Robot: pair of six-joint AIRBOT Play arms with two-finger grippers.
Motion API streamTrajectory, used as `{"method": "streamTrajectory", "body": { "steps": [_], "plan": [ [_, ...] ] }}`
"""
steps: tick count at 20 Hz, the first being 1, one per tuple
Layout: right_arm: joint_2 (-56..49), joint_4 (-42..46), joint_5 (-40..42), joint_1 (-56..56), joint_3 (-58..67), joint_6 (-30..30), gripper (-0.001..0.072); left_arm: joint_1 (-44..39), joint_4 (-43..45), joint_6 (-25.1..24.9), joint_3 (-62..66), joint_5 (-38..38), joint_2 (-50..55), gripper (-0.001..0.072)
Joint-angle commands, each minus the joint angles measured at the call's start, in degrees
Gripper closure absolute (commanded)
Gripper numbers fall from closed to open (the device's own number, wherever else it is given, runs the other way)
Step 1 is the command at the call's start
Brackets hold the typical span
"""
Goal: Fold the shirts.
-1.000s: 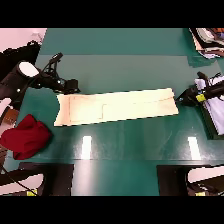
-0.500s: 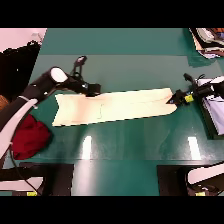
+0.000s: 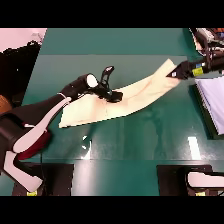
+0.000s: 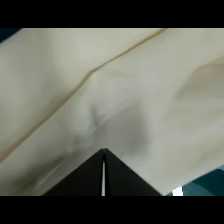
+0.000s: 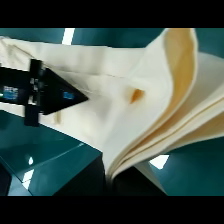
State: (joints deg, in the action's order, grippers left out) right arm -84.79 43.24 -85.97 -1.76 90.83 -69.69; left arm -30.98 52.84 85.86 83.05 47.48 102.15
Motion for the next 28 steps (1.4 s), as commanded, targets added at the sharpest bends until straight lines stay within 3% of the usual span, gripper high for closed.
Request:
{"method": "streamTrajectory", "body": {
  "steps": [1,6,10,15,21,22,23,24,25,26,27,28],
  "plan": [
    [1.8,-0.3,0.0,-6.8,7.0,-3.4,0.0697,-1.2,-2.4,1.3,1.7,-0.8,3.5,0.0682],
    [1.8,-5.0,3.3,-15.0,11.1,-3.4,0.0697,-0.5,-2.1,1.2,1.7,0.2,3.3,0.0682],
    [1.8,-5.9,6.4,-19.4,10.0,-1.9,0.0697,4.5,-1.3,1.1,1.7,4.7,-1.2,0.0683],
    [-0.6,-5.9,13.5,-29.2,9.2,-0.5,0.0696,16.7,9.0,-0.8,1.7,12.0,-15.8,0.0682],
    [-13.8,-9.7,29.6,-48.0,12.0,2.9,0.0691,33.2,18.8,-1.0,1.7,14.1,-33.5,0.0681],
    [-16.7,-9.6,31.1,-50.2,13.6,3.8,0.0561,35.3,18.8,-0.9,1.7,14.1,-35.1,0.0681],
    [-19.7,-9.6,31.2,-51.9,15.7,4.6,0.0300,37.1,18.8,-0.8,1.7,14.2,-36.4,0.0681],
    [-22.1,-9.6,30.1,-52.8,17.6,4.6,0.0163,38.2,18.8,-0.8,1.7,14.6,-37.2,0.0682],
    [-24.0,-9.6,27.2,-52.9,19.5,4.6,0.0162,39.0,18.8,-0.8,1.7,15.4,-37.8,0.0681],
    [-25.0,-9.0,23.6,-52.4,21.1,3.9,0.0200,39.4,18.7,-0.8,1.7,16.6,-37.8,0.0681],
    [-25.4,-7.5,20.1,-51.3,21.6,3.0,0.0300,39.4,18.7,-0.8,1.6,17.8,-37.8,0.0681],
    [-25.1,-5.6,17.0,-49.7,21.2,2.5,0.0301,39.4,18.7,-0.8,1.6,18.8,-37.7,0.0681]
  ]
}}
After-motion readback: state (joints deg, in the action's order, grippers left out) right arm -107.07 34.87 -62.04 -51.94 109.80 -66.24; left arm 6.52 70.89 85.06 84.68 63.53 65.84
